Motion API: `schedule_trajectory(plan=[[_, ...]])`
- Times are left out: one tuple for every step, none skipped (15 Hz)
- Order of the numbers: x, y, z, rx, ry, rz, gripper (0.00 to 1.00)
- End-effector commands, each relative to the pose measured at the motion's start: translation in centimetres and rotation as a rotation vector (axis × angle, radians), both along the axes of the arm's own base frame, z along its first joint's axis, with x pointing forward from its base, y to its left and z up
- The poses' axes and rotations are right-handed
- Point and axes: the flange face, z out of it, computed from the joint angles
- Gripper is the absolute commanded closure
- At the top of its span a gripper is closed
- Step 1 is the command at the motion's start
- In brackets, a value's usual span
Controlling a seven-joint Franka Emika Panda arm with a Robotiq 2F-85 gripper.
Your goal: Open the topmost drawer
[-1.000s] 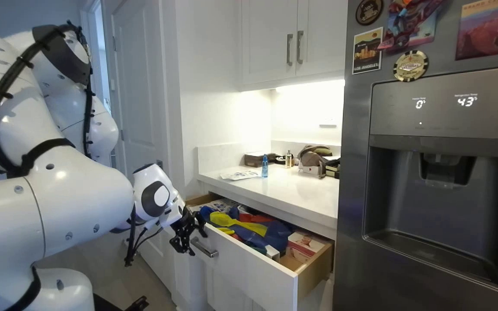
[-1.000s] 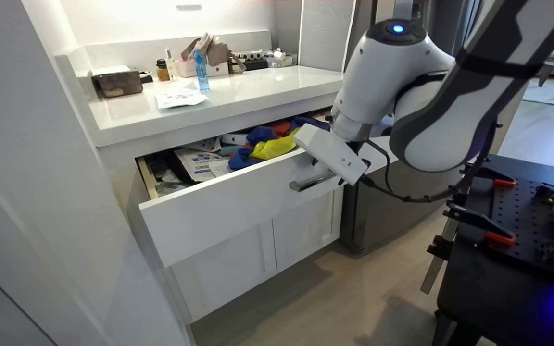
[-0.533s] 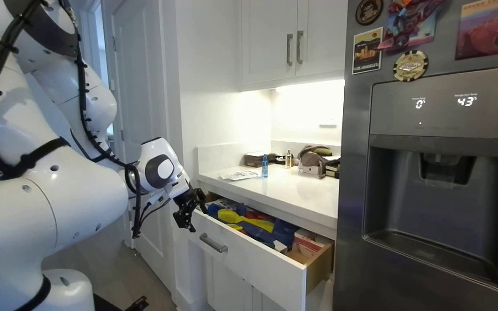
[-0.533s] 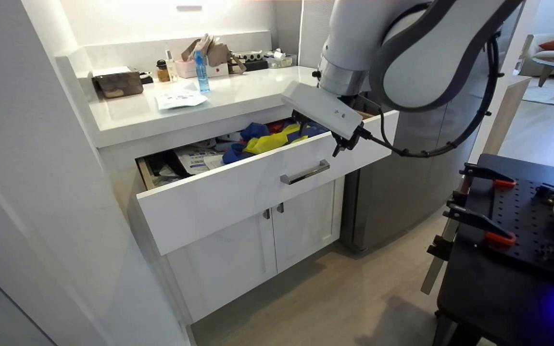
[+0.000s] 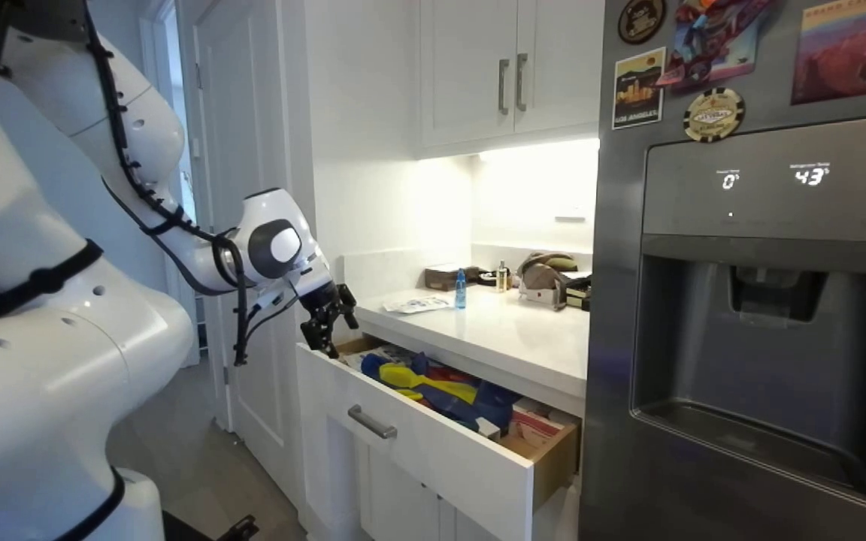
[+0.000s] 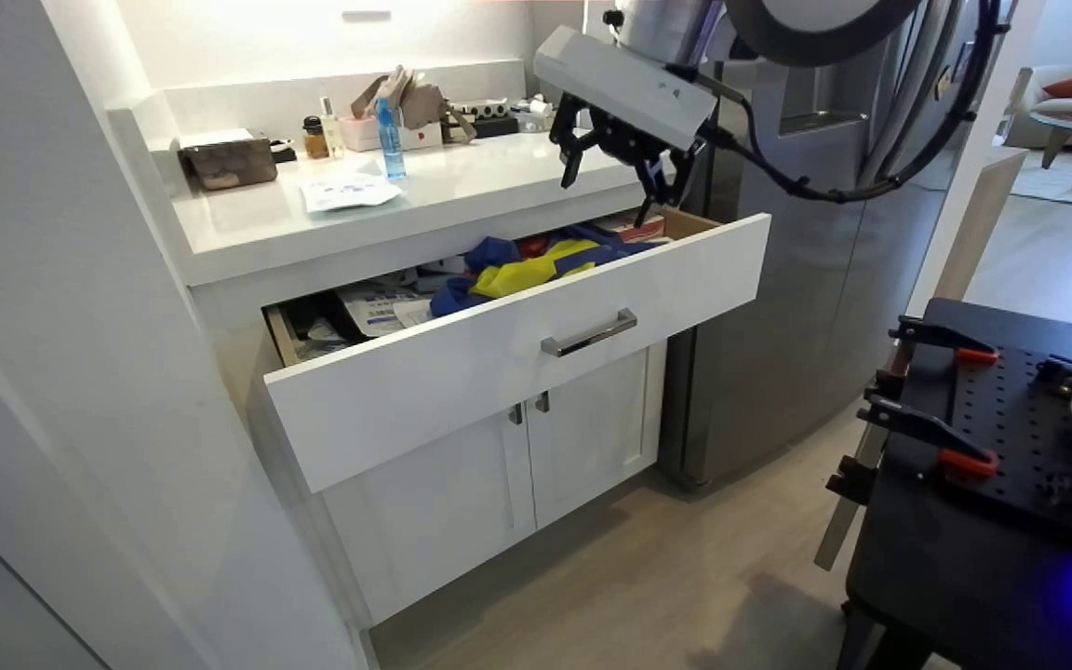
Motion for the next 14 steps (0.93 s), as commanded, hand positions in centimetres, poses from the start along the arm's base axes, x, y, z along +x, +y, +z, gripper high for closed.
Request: schedule_trajectory(plan=[[0.0,0.3,3.7,0.003,0.000,0.033,0.00],[-0.1,0.4,4.8,0.002,-0.007,0.032,0.00],[-0.3,0.3,5.8,0.003,-0.014,0.036,0.00],[-0.4,0.3,6.8,0.003,-0.022,0.038,0.00],[-0.6,0.2,7.7,0.002,-0.038,0.038,0.00],[-0.8,0.0,8.6,0.005,-0.054,0.042,0.00],[-0.9,-0.2,9.5,0.008,-0.068,0.046,0.00],[-1.1,-0.6,10.3,0.009,-0.091,0.046,0.00],[-1.2,-1.0,11.1,0.013,-0.110,0.050,0.00],[-0.6,-0.7,9.6,0.017,-0.084,0.065,0.00],[-0.7,-0.9,10.1,0.013,-0.092,0.073,0.00],[-0.7,-0.9,10.2,0.010,-0.093,0.072,0.00],[-0.8,-0.9,9.9,0.010,-0.087,0.074,0.00],[-0.7,-1.0,9.7,0.013,-0.080,0.074,0.00]])
